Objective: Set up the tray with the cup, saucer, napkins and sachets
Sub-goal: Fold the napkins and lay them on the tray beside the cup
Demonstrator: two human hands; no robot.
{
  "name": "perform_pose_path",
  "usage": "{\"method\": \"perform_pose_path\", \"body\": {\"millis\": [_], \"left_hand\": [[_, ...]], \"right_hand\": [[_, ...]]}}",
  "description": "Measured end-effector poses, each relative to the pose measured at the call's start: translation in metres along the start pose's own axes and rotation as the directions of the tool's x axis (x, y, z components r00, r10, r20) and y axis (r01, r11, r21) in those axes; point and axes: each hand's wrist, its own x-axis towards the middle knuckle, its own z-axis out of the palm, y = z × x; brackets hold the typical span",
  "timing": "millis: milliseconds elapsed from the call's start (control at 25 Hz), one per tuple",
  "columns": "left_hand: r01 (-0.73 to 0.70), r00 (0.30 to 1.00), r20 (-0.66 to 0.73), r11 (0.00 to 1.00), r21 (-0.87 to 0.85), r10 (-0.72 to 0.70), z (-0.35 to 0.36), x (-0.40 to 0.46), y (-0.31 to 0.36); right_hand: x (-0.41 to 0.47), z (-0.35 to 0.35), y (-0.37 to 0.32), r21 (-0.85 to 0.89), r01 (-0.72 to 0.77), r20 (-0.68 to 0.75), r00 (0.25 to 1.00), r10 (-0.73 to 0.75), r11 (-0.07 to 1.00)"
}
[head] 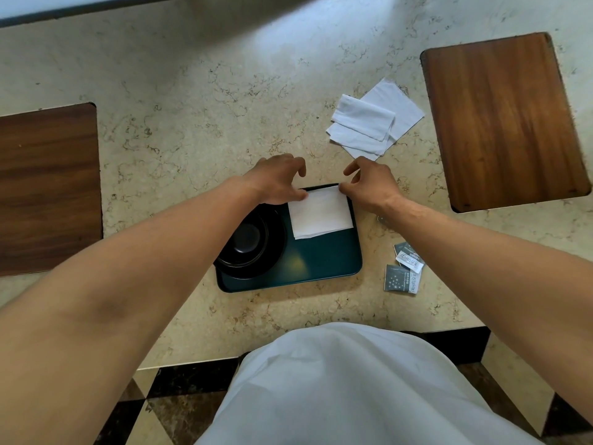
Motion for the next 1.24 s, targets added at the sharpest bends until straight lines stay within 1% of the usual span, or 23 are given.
{"method": "perform_pose_path", "body": {"millis": [160,280,400,480,560,640,760,880,1040,1160,1240], "left_hand": [[0.039,0.994,-0.096,0.993,-0.110,-0.049,-0.011,0.018,0.001],[0.069,0.985,-0.148,0.987,-0.143,-0.091,-0.018,0.042,0.006],[0.107,0.971,-0.184,0.965,-0.239,-0.153,-0.026,0.070,0.012],[0.109,0.962,-0.214,0.959,-0.263,-0.168,-0.030,0.090,0.016],[0.097,0.953,-0.254,0.960,-0.263,-0.166,-0.037,0.110,0.019],[0.098,0.942,-0.283,0.952,-0.290,-0.183,-0.042,0.125,0.023],[0.111,0.933,-0.292,0.939,-0.326,-0.212,-0.043,0.145,0.030],[0.115,0.926,-0.302,0.931,-0.348,-0.227,-0.041,0.152,0.032],[0.140,0.923,-0.266,0.888,-0.439,-0.277,-0.042,0.151,0.032],[0.133,0.927,-0.221,0.818,-0.560,-0.302,-0.047,0.143,0.034],[0.112,0.937,-0.173,0.731,-0.673,-0.303,-0.052,0.132,0.036]], "right_hand": [[0.016,-0.014,-0.006,0.051,0.017,-0.086,0.996,-0.013,0.999],[0.036,-0.027,-0.004,-0.008,0.028,-0.168,0.985,-0.029,1.000],[0.061,-0.042,0.002,-0.064,-0.001,-0.263,0.965,-0.016,0.998],[0.078,-0.050,0.006,-0.104,-0.018,-0.314,0.949,-0.016,0.994],[0.094,-0.055,0.008,-0.167,-0.011,-0.330,0.943,-0.045,0.986],[0.105,-0.056,0.008,-0.233,0.035,-0.321,0.941,-0.110,0.972],[0.115,-0.053,0.008,-0.268,0.088,-0.311,0.935,-0.173,0.959],[0.117,-0.050,0.010,-0.239,0.133,-0.326,0.922,-0.208,0.962],[0.114,-0.051,0.012,-0.144,0.144,-0.299,0.937,-0.182,0.979],[0.108,-0.049,0.012,-0.100,0.148,-0.348,0.921,-0.174,0.984],[0.105,-0.051,0.011,-0.036,0.098,-0.401,0.910,-0.104,0.995]]}}
